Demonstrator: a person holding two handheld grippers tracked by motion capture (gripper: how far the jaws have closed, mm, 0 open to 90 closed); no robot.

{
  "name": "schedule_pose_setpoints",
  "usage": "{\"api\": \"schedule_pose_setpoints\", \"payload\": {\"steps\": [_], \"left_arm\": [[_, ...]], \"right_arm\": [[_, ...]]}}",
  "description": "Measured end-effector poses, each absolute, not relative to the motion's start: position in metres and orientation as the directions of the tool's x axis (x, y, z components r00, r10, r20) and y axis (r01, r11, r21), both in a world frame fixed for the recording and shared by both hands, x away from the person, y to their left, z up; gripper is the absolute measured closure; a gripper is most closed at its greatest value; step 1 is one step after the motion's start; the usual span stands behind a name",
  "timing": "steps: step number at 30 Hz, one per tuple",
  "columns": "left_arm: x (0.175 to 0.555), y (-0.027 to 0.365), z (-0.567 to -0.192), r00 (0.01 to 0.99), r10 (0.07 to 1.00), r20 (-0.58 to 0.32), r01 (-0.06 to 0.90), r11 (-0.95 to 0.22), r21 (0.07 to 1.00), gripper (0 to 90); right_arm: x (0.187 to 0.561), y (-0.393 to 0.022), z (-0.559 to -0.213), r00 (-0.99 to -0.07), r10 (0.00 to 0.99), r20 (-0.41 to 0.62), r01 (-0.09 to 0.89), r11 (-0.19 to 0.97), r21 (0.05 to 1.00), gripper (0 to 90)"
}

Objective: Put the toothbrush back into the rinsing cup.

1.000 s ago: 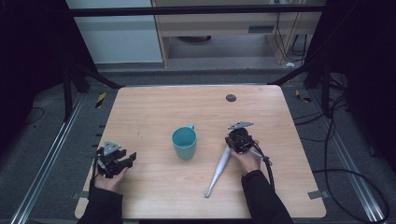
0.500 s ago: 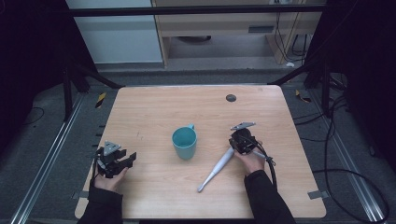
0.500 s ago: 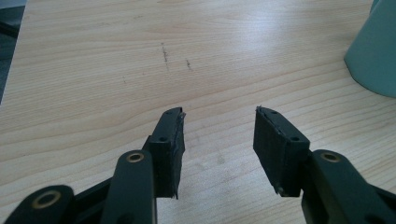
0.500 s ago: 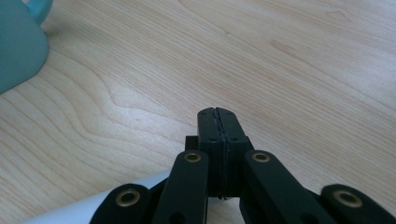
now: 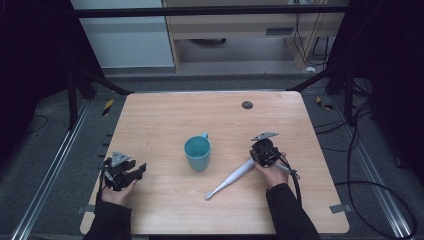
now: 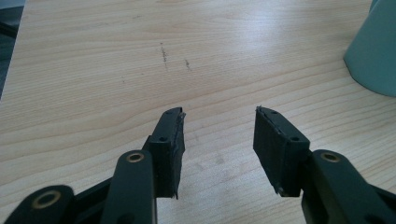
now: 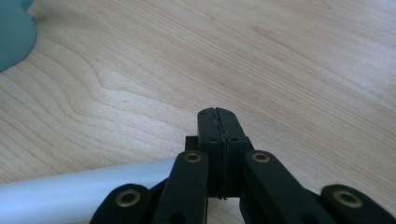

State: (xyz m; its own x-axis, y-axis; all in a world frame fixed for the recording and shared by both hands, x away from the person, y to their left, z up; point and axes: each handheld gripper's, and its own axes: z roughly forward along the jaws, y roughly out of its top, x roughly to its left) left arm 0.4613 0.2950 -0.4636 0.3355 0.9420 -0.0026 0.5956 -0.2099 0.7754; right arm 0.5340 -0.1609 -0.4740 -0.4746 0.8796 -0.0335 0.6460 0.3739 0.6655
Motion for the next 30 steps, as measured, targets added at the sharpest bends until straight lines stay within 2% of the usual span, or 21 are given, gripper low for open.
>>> {"api": "schedule_pose_setpoints", "payload": {"steps": [16, 30], "left_arm": [[0.461, 0.294, -0.464, 0.335, 0.942, -0.003, 0.594, -0.209, 0.777, 52.6], [0.461, 0.294, -0.464, 0.334, 0.943, -0.002, 0.594, -0.208, 0.777, 52.7]], "right_arm": [[0.523, -0.173, -0.475, -0.463, 0.886, -0.034, 0.662, 0.371, 0.652, 90.0], [0.499, -0.183, -0.48, -0.479, 0.878, -0.016, 0.671, 0.378, 0.638, 90.0]]}}
